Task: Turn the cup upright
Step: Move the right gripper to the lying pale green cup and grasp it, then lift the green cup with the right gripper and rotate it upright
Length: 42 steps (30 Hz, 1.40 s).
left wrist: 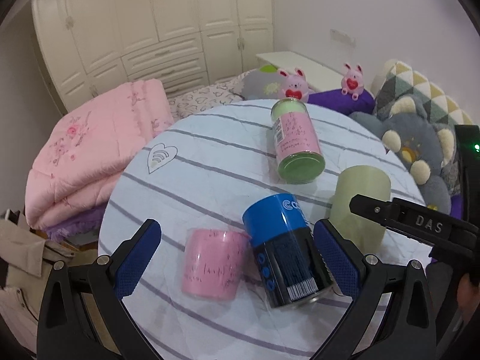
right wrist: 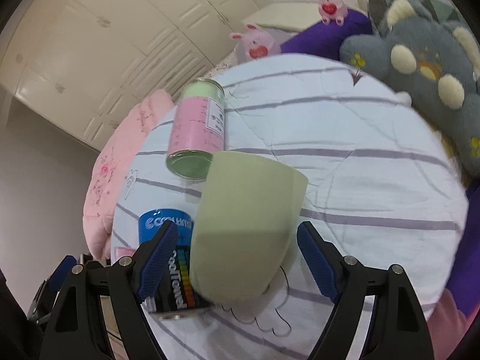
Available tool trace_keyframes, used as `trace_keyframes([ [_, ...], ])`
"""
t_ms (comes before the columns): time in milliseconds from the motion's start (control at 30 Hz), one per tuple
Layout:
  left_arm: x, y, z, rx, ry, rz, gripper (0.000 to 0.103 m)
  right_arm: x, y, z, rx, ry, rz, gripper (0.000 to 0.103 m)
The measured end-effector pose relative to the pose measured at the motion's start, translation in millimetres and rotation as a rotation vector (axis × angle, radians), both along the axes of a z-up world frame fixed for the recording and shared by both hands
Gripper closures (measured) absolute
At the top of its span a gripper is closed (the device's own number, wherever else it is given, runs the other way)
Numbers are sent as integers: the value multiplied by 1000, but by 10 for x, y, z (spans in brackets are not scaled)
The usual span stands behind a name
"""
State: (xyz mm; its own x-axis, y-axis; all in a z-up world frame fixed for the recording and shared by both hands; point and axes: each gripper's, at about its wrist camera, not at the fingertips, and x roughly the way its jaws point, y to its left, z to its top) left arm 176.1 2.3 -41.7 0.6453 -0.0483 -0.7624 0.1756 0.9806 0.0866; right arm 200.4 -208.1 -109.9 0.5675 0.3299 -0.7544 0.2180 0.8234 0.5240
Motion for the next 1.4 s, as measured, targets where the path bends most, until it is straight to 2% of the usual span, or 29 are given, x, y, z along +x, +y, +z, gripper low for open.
trace_keyframes([
  [133, 80, 3, -41, 8, 15, -16, 0, 132, -2, -140, 16, 43, 1, 20],
  [233, 118, 30, -58, 9, 20, -16, 0, 207, -13, -226, 70, 63, 2, 20],
  [400, 167, 85, -67, -13, 25, -13, 0, 226, 130, -165, -18, 31, 45, 20],
  [533, 171, 150, -58, -33, 26, -7, 0, 229, 181, -139, -32, 19, 83, 21],
  [767, 152, 449, 24, -118, 23, 25, 0, 177, 250, 113, -109, -26, 118, 21],
  [1033, 136, 797, 86, -185, 17, 67, 0, 269, 418, 562, -186, -97, 172, 22],
  [1267, 195, 1151, 84, -198, 11, 127, 0, 524, 881, 904, -223, -165, 294, 22],
  [1400, 274, 1338, 46, -206, 18, 159, 0, 823, 1186, 864, -205, -139, 386, 22],
])
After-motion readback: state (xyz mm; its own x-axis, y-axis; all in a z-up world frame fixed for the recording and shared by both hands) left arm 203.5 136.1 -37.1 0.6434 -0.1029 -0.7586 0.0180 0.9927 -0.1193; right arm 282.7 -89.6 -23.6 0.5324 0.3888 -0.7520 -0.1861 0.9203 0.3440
